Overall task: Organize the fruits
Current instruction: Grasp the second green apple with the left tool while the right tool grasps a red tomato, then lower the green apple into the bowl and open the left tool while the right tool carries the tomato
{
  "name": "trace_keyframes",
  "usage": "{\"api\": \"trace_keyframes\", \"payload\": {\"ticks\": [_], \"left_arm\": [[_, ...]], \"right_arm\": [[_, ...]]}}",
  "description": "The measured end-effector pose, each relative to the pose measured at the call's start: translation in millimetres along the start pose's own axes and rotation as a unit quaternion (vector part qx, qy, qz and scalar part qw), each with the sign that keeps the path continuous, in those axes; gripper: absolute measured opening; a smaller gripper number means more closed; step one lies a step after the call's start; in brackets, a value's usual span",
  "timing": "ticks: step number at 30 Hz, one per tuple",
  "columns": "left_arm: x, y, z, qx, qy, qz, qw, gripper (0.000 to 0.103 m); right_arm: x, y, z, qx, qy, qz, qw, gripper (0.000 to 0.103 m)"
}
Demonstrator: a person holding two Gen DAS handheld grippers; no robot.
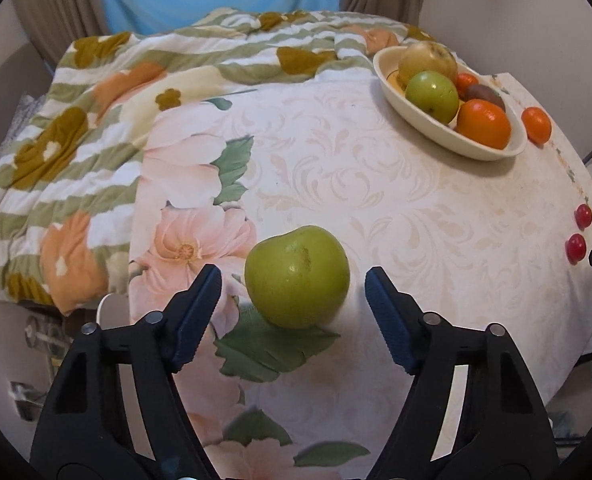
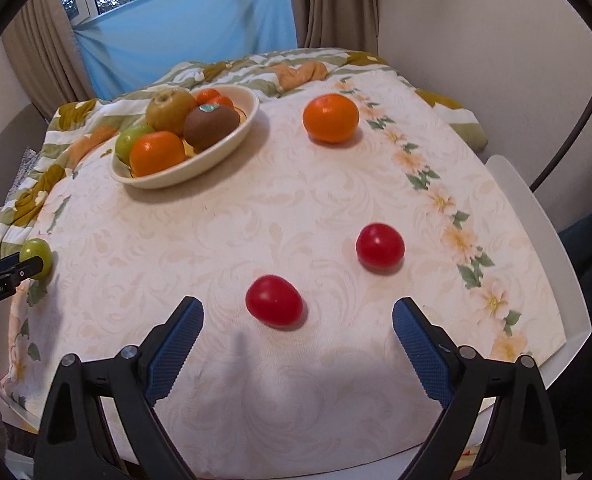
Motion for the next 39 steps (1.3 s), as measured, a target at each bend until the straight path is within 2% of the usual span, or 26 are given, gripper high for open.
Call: {"api": "trace_keyframes", "payload": {"ticks": [2,3,8,11,13,15,19,24,39], "left_arm": [[-5,-1,0,-0.003,0.002,-0.006,1.0000,0.063],[-7,-1,1,-0.003,0.008,-0.011,0.9999,0.061],[-8,-2,2,-0.012,0.005,-0.013,0.9998,0.061],[-8,-2,3,-0.012,0.007,-0.013,0.9998,0.061],[-8,-2,2,-0.015,0.005,-0.013,0.9998,0.061],[-8,-1,3,-0.020,0.004,-0.013,0.9997,0.061],[-7,1,3,-0.017,0.008,-0.013,0.9997,0.061],[-5,5,4,-0.018,0.009,-0.016,0.9997,0.061],[32,1,11,-0.016,0.021,-0.002,0.9997,0.061]], "right_arm": [[-4,1,-2,0.000,0.003,-0.005,1.000,0.094],[-5,1,-3,0.002,0.005,-0.007,1.000,0.092],[-13,3,-7,0.013,0.011,-0.017,1.000,0.085],[-16,2,-9,0.016,0.009,-0.021,1.000,0.075],[-20,2,-12,0.021,0.008,-0.025,0.999,0.074],[-24,1,-15,0.026,0.006,-0.029,0.999,0.066],[-29,-1,-20,0.035,0.008,-0.033,0.999,0.057],[-32,-1,-21,0.034,0.012,-0.043,0.998,0.035],[-5,-19,-30,0.040,-0.003,-0.018,0.999,0.032]]}}
Point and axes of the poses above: each gripper's, at about its wrist camera, not at the fingertips, and x roughly against the way its jaws point, z to its right, y to its underside, the point moved 9 cm from there along -x, roughly the way its jaws point, and after that the axes turned 5 degrees about x, right-handed, at the moved point
